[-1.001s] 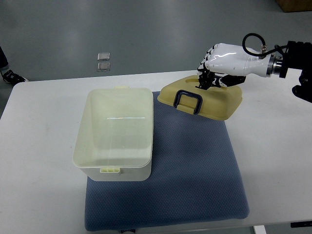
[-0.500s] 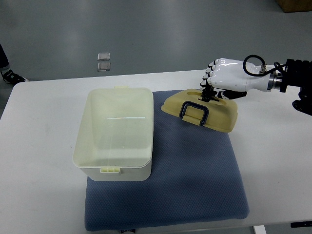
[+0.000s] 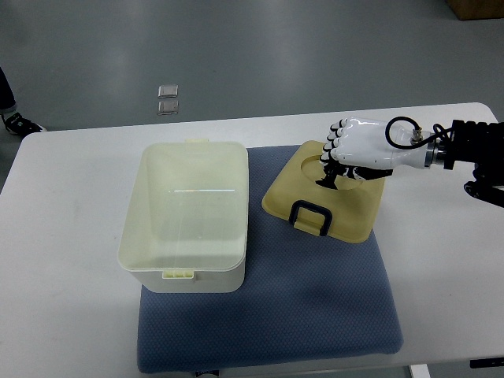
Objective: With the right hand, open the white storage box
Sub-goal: 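Carry the lid beside the box and lower it onto the blue cushion, then open the right hand and lift it off the lid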
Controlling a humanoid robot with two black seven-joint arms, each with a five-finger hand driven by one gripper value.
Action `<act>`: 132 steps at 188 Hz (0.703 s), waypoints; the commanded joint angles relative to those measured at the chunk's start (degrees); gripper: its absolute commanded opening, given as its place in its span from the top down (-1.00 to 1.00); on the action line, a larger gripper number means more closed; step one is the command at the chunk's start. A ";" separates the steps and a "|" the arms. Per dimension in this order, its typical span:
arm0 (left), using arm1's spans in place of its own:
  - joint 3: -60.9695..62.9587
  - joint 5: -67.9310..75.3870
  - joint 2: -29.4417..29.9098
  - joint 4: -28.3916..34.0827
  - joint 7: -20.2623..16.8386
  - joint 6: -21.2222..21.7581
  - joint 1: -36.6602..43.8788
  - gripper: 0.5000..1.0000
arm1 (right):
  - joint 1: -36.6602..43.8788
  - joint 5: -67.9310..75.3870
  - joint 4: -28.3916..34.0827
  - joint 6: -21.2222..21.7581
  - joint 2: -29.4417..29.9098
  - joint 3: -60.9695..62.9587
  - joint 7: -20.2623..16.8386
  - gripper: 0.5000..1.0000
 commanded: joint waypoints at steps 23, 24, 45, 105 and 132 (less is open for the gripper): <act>0.00 0.01 0.00 -0.01 0.01 -0.03 0.00 -1.00 | -1.56 0.04 0.00 0.61 2.60 -0.33 0.00 1.00; 0.00 0.01 0.00 -0.01 0.01 -0.03 0.00 -1.00 | -1.56 0.04 0.09 0.61 2.77 -0.33 0.00 1.00; 0.00 -0.07 0.00 -0.01 0.01 0.06 0.00 -1.00 | -2.00 0.04 0.09 0.70 3.92 -0.33 0.00 1.00; 0.00 0.01 0.00 -0.01 0.01 0.06 0.00 -1.00 | -3.23 0.92 0.18 -0.01 4.18 -0.15 0.00 -0.30; 0.00 0.01 0.00 -0.01 0.01 -0.03 0.00 -1.00 | -3.32 1.09 0.62 -0.01 4.09 -0.06 0.00 -0.59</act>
